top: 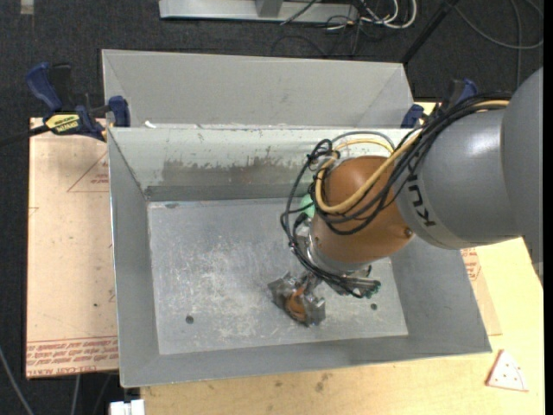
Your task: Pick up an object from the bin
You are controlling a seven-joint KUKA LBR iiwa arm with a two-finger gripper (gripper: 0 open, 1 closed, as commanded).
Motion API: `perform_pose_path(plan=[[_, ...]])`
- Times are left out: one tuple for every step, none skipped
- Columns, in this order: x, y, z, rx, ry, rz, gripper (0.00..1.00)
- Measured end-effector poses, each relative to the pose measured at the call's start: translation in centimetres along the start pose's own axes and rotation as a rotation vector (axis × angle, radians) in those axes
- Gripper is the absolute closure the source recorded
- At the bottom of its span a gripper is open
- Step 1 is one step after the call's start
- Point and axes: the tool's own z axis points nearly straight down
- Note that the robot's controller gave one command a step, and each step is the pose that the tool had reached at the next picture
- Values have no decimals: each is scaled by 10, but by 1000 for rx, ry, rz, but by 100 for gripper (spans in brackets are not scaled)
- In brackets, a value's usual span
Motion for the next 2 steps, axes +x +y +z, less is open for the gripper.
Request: perform_pose_path(plan=[[0, 0, 0, 0, 0, 0, 100], [0, 5, -23, -1, 2, 30, 100]])
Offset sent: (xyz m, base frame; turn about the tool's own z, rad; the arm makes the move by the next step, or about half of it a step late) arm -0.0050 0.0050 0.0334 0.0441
